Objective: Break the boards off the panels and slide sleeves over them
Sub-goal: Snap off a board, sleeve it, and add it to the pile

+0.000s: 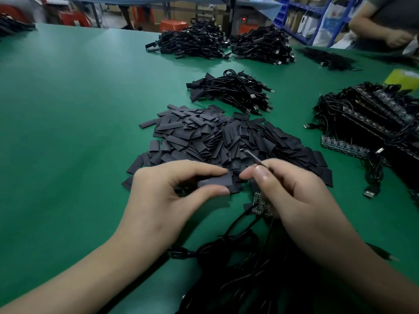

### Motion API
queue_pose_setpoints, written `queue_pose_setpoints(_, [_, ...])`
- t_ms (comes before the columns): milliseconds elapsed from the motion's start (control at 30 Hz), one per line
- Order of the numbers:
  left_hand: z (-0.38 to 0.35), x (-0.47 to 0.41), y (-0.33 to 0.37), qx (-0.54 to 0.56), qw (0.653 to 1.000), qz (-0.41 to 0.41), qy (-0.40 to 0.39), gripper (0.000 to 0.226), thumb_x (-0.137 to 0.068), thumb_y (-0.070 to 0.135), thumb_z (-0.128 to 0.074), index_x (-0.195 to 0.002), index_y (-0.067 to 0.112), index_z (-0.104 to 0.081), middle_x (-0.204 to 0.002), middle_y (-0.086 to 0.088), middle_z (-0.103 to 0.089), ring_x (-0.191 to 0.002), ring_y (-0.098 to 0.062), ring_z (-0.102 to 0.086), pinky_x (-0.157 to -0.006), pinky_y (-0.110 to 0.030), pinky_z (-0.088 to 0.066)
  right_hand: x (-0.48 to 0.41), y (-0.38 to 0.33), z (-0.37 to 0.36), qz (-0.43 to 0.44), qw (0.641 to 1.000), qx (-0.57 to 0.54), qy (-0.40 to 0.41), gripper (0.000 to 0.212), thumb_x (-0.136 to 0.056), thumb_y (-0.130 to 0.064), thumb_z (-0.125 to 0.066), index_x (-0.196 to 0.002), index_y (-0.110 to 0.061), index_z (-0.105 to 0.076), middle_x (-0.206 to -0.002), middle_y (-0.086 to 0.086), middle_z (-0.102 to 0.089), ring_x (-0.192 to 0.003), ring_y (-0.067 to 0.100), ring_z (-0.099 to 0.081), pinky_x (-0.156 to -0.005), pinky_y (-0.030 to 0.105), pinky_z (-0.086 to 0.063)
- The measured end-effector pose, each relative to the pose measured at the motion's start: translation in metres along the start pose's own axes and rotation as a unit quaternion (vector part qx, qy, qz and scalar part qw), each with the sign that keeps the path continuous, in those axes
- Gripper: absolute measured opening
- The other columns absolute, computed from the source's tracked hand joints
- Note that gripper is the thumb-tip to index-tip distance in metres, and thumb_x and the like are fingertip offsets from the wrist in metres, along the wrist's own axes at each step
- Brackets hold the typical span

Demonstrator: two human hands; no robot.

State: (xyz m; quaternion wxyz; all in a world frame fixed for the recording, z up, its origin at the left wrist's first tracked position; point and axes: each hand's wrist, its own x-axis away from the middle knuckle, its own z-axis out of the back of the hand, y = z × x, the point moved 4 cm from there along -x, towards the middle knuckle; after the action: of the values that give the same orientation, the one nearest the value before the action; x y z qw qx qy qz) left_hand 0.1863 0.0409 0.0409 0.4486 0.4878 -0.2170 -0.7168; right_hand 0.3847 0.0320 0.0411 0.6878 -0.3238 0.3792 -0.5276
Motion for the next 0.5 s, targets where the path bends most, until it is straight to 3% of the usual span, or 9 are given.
queue_pose_setpoints(133, [0.0018,-0.0016,-0.0042,0.074,0.996,0.050,0.019,0.020,-0.070,0.035,-0.081,-0.090,0.032,-0.079,-0.081,0.019,-0.076,-0.075,-0.004,-0.074,-0.074,-0.016,-0.057,0.0038,-0.0058,0.0058,0.042,0.998,0.047,0.025,0.023,-0.102,-0.051,-0.043,-0.094,-0.033,-0.057,-0.059,0.005,-0.046,-0.045,0.004,-0.035,-0.043,0.014,-0.029])
queue_pose_setpoints(267, [0.0020,-0.0022,-0.0017,0.079,0.996,0.045,0.024,0.015,-0.071,0.031,-0.080,-0.086,0.030,-0.079,-0.077,0.016,-0.076,-0.070,-0.002,-0.073,-0.071,-0.012,-0.055,0.0040,-0.0061,0.0016,0.051,0.997,0.055,-0.008,0.025,-0.101,-0.041,-0.048,-0.082,-0.025,-0.053,-0.056,-0.006,-0.041,-0.048,0.004,-0.036,-0.046,0.017,-0.029])
queue_pose_setpoints(500, [0.0015,-0.0011,-0.0024,0.061,0.997,0.042,0.017,0.016,-0.072,0.031,-0.084,-0.087,0.032,-0.080,-0.079,0.017,-0.076,-0.072,-0.004,-0.073,-0.072,-0.018,-0.057,0.0014,0.0026,0.0004,-0.003,0.999,-0.020,-0.040,0.032,-0.102,-0.046,-0.051,-0.076,-0.027,-0.055,-0.055,-0.009,-0.036,-0.050,0.008,-0.032,-0.048,0.028,-0.029])
